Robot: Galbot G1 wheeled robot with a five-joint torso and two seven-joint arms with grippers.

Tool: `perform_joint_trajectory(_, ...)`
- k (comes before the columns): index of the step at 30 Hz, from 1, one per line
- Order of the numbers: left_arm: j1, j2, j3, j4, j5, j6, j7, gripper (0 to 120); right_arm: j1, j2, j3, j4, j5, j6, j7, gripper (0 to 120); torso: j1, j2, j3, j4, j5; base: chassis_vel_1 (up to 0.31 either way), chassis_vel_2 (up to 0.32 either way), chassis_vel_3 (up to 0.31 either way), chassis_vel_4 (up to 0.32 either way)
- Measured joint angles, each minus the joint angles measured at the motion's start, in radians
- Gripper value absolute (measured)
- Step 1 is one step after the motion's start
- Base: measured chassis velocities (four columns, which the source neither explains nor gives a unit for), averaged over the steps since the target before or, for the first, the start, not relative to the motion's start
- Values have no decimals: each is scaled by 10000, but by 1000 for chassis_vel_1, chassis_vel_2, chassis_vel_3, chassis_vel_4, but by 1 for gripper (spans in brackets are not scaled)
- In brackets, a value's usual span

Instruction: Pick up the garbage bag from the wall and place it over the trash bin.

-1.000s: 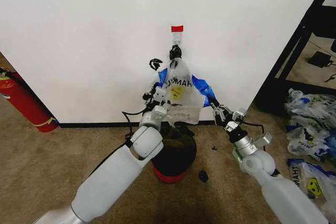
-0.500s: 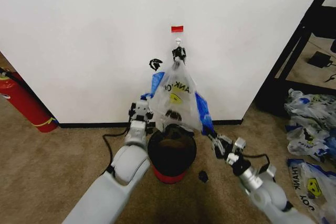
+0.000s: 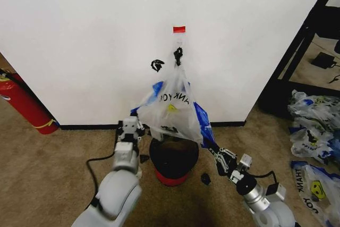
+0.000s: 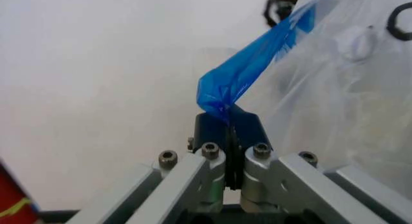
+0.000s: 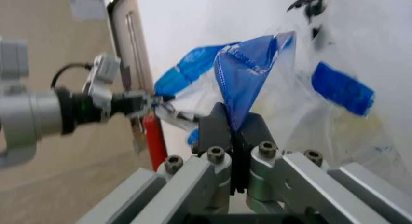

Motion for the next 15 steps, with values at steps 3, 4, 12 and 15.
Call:
perform_joint_trajectory(3,453,-31,-170,102,204,-292,10,0,-144,66,-85,-303,-448,223,13,0,0,0,1,1,0,0,0,0,0)
perform_joint_trajectory(4,453,-31,-170,102,204,-292,10,0,-144,66,-85,-303,-448,223,13,0,0,0,1,1,0,0,0,0,0)
perform_joint_trajectory(12,755,-273,-156,241,455,-641,-8,0,-176,358,-290,-457,-820,415,108,0,1,0,3,-1,1,0,0,0,0)
perform_joint_trajectory(15,945,-302,-171,36,548,-644,1,0,-239,358,-185,-143,-973,431,282,0,1,0,2,0,2,0,0,0,0)
